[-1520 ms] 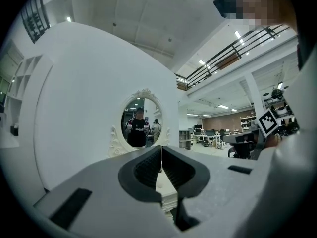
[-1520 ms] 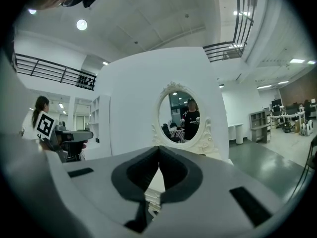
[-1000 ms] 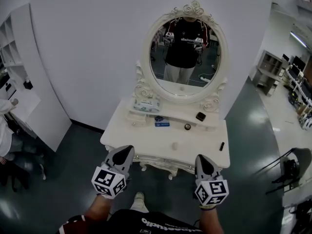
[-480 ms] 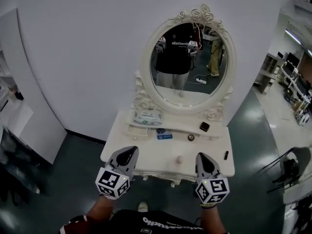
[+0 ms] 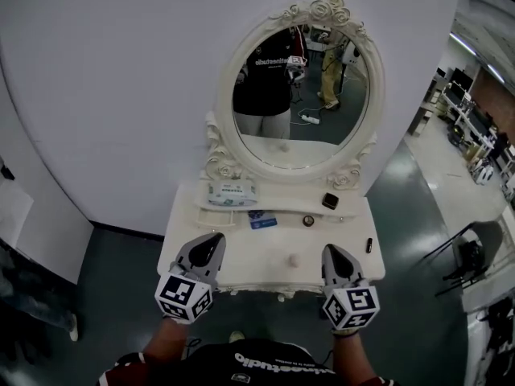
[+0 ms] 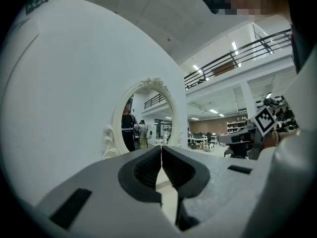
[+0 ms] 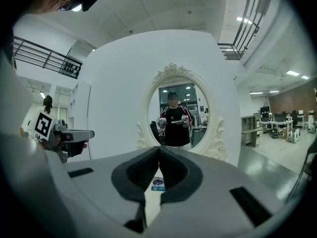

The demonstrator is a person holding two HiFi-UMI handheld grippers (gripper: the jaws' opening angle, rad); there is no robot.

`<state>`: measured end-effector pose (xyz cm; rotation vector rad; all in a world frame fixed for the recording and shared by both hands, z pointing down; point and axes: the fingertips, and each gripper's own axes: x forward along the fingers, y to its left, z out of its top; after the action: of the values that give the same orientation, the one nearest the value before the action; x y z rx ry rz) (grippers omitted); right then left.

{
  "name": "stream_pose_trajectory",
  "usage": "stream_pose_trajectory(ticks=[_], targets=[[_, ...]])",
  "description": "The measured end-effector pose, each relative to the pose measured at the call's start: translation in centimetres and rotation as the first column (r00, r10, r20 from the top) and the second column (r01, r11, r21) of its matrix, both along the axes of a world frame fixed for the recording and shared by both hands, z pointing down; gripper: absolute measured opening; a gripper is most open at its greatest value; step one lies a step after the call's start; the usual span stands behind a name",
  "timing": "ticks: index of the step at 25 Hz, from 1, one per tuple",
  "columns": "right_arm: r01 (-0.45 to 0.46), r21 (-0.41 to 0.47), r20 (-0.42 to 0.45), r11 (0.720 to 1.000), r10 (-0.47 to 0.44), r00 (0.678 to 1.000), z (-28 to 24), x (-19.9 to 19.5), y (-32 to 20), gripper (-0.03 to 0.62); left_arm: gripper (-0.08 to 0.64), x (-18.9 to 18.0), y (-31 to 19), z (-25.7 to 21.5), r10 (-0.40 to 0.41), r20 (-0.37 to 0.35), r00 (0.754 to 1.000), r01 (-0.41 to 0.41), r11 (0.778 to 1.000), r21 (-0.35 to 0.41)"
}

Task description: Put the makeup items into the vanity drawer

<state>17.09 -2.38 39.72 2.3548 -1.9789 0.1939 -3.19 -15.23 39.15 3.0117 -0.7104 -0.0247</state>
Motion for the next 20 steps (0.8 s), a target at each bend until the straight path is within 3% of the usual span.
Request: stream_pose_trajectory(ticks=[12, 16, 20], targets=[[0.008, -0.009, -0.011, 1.000, -0.008, 1.000, 0.7, 3.0, -1.6, 0.010, 0.009, 2.4, -1.0, 0.5, -0.006, 0.003, 1.000, 0.006, 1.000, -0.019], [0.049, -0.030, 0.003, 0.998, -0.049, 0.999, 1.4, 3.4, -3.0, 0.142, 0.009, 2.7, -1.5, 0.1, -0.026, 0.006, 1.000, 0.026, 1.000, -0.012], [0.067, -0.042, 0.014, 0.997, -0.067, 0.998, 2.1, 3.9, -3.4, 0.212, 0.009, 3.4, -1.5, 0.2, -0.034, 0.010, 0.999, 0.034, 0.999, -0.009]])
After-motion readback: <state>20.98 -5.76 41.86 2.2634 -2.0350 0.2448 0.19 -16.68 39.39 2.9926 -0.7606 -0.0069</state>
